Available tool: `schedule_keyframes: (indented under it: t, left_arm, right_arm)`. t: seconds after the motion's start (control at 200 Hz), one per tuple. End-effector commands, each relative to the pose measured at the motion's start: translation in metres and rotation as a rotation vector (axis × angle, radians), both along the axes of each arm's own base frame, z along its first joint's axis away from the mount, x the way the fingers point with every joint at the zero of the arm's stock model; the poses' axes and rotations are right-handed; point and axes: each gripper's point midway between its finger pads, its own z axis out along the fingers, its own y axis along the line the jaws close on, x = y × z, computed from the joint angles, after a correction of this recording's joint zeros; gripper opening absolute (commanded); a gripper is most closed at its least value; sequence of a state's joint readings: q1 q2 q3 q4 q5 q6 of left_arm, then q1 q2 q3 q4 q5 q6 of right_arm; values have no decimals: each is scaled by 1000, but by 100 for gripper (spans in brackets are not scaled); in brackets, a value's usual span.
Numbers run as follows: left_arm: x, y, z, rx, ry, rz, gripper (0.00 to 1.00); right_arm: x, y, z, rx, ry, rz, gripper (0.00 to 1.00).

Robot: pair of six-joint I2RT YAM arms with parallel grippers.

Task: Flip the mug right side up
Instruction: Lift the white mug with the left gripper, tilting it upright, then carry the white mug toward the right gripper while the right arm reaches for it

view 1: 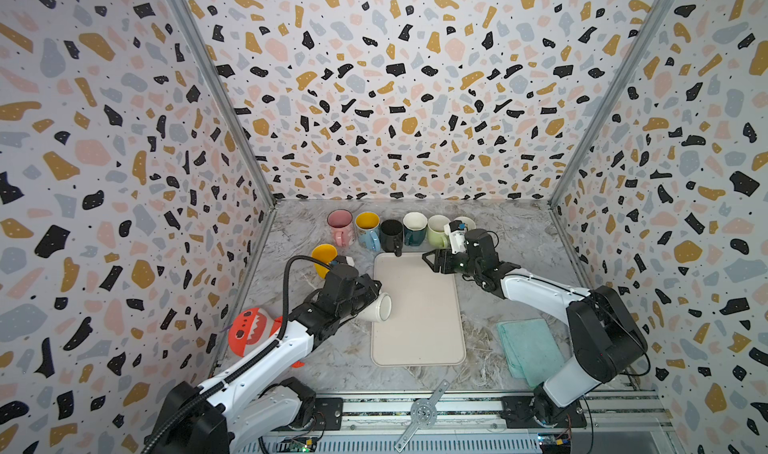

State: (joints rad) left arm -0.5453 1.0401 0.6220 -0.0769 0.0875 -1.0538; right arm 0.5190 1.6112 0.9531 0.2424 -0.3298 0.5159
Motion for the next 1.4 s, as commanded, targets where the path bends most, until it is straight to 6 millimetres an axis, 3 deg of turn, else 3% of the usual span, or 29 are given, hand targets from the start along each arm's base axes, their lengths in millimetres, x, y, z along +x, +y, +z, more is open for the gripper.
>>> schedule_keyframes:
  t: [0.0, 0.415, 0.716, 1.101, 1.397]
  left_arm:
    - [20, -7, 62, 21, -273, -47, 0]
    - [18, -22, 104, 186, -568, -133, 0]
    - [4, -35, 127, 358, -767, -189, 0]
    - [-6, -61, 121, 613, -939, -286, 0]
    - [-10, -68, 115, 747, -1047, -322, 0]
  right_arm:
    - [-2, 1, 14, 12, -15, 9, 72]
    - [-9, -9, 21, -21, -28, -16, 70]
    - [-22, -14, 31, -18, -48, -3, 66]
    - [-41, -25, 44, -42, -84, 22, 64]
    - [-52, -25, 58, -56, -136, 76, 63]
